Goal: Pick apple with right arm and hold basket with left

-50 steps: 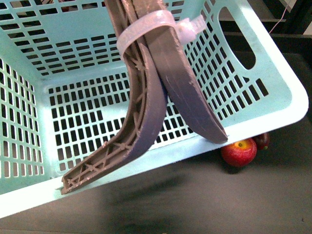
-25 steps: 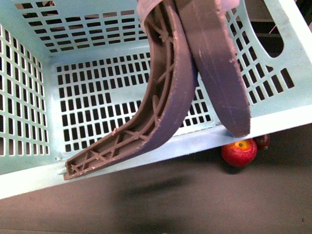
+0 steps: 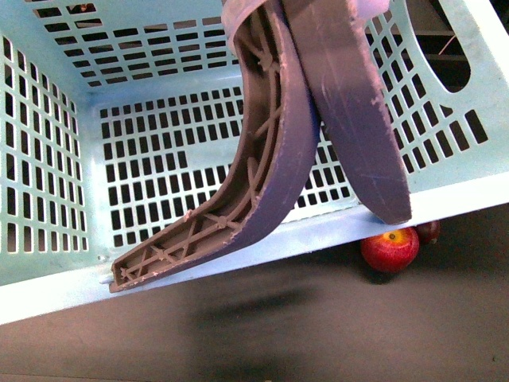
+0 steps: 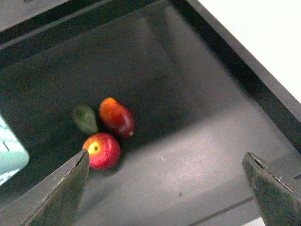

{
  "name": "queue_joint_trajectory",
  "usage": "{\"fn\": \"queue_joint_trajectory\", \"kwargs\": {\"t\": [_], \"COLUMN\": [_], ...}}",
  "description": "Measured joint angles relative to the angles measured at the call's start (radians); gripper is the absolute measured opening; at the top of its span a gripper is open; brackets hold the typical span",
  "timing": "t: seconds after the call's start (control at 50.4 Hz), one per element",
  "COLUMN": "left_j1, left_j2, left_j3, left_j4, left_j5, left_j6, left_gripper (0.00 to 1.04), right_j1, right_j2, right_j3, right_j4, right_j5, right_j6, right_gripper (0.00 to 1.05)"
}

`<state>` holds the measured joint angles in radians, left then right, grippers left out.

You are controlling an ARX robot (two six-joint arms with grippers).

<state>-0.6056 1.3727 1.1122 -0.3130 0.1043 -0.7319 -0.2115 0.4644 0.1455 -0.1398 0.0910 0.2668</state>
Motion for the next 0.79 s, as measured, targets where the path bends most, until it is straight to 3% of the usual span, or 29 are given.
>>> {"fn": "queue_joint_trajectory", "kwargs": {"t": [0.119, 0.317, 0.516, 0.674, 0.793], "left_j1": [0.0, 0.001, 0.0, 0.0, 0.0], "left_j2": [0.0, 0.0, 0.0, 0.0, 0.0], "left_j3": [0.0, 0.0, 0.0, 0.0, 0.0], "left_j4": [0.0, 0.0, 0.0, 0.0, 0.0], "left_j5": [-0.003, -0.002, 0.0, -0.002, -0.001], "left_j6": [0.003, 0.002, 0.002, 0.002, 0.002], "left_gripper": [0.19, 0.19, 0.19, 0.19, 0.19], "right_j1": [-0.105, -0.116, -0.079, -0.004, 0.061], "right_j2": [0.222, 0.626, 1.147, 1.499, 1.654], "right_j3": [0.017, 0.039, 0.111, 0.19, 0.263], "right_j4": [0.211, 0.562, 0.956, 1.155, 1.223], "right_j5": [-0.093, -0.15, -0.161, -0.233, -0.272], "right_j6": [-0.066, -0.184, -0.321, -0.396, -0.443], "right_gripper": [0.96, 0.96, 0.96, 0.96, 0.96]}}
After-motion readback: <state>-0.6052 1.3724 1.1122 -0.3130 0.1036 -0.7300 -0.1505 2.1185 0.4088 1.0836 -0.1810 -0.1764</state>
